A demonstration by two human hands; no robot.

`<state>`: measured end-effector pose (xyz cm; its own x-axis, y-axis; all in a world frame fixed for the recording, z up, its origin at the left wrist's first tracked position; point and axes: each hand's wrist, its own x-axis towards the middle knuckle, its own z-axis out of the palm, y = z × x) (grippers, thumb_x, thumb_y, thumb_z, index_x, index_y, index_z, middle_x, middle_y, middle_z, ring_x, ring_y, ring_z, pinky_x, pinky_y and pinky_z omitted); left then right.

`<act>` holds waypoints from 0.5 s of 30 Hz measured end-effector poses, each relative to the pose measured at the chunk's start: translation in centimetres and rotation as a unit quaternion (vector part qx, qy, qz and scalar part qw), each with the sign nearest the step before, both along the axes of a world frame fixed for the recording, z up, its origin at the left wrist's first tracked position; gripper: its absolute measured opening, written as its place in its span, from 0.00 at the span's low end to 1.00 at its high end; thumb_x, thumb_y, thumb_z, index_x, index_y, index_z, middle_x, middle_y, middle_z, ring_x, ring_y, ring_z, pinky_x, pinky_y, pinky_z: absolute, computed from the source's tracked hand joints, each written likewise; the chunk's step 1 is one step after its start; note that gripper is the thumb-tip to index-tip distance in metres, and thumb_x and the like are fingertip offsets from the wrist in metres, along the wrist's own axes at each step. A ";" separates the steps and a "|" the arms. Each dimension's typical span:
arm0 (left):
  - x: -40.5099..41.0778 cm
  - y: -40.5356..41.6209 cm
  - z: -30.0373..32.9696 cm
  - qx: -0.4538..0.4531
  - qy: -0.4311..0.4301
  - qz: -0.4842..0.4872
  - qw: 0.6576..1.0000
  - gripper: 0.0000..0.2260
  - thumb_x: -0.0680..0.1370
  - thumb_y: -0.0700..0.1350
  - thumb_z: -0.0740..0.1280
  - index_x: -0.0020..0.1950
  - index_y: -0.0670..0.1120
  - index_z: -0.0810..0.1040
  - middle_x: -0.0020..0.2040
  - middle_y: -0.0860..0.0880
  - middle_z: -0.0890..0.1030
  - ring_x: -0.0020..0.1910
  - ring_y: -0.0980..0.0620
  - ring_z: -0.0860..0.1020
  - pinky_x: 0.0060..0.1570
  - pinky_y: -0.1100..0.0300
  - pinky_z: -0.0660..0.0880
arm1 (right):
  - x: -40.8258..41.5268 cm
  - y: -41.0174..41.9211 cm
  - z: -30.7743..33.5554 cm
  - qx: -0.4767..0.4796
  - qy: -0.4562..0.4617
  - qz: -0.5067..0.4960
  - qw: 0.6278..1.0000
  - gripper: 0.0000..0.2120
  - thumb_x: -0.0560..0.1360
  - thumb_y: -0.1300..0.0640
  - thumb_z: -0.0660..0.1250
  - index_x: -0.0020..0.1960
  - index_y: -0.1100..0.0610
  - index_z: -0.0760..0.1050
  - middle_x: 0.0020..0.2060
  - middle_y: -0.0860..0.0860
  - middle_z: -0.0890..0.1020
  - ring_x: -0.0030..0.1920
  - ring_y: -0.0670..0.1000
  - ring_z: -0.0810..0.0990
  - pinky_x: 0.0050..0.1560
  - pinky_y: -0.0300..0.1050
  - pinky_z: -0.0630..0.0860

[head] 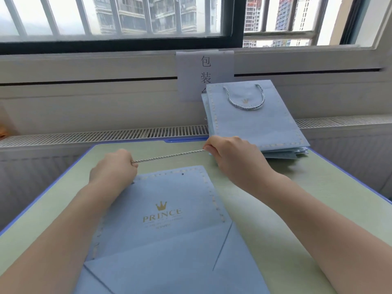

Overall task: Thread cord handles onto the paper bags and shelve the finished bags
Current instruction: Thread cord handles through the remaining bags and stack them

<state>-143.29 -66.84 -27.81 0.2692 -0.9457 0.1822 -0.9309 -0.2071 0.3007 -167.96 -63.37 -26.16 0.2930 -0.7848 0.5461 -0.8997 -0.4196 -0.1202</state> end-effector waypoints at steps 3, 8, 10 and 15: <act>-0.2 0.1 0.2 -0.073 0.044 -0.012 0.996 0.06 0.79 0.43 0.59 0.48 0.44 0.76 0.45 0.43 0.79 0.48 0.41 0.77 0.46 0.53 0.72 | 0.1 0.0 -0.3 0.060 0.046 0.013 0.997 0.06 0.82 0.56 0.53 0.53 0.51 0.69 0.40 0.50 0.77 0.40 0.57 0.74 0.36 0.46 0.66; -2.5 1.4 2.0 -0.009 0.358 -0.188 0.914 0.13 0.66 0.35 0.59 0.30 0.47 0.81 0.45 0.44 0.83 0.41 0.48 0.73 0.37 0.60 0.66 | 0.1 -0.1 -1.2 0.143 0.136 0.052 0.979 0.14 0.73 0.68 0.54 0.52 0.51 0.66 0.44 0.48 0.78 0.40 0.54 0.74 0.33 0.44 0.63; -2.8 1.5 2.0 0.009 0.404 -0.205 0.892 0.18 0.72 0.32 0.59 0.28 0.46 0.82 0.42 0.47 0.85 0.44 0.48 0.77 0.46 0.58 0.72 | 0.2 -0.2 -1.2 0.090 0.118 0.062 0.987 0.10 0.76 0.66 0.54 0.49 0.51 0.63 0.41 0.46 0.79 0.37 0.54 0.74 0.31 0.43 0.61; -3.3 0.4 -1.1 -0.045 0.183 -0.197 0.962 0.09 0.79 0.38 0.58 0.47 0.46 0.78 0.45 0.49 0.81 0.49 0.49 0.77 0.49 0.59 0.73 | 0.4 -0.4 -0.2 -0.166 -0.073 0.126 0.975 0.04 0.77 0.63 0.61 0.45 0.56 0.73 0.37 0.45 0.80 0.37 0.49 0.74 0.42 0.44 0.69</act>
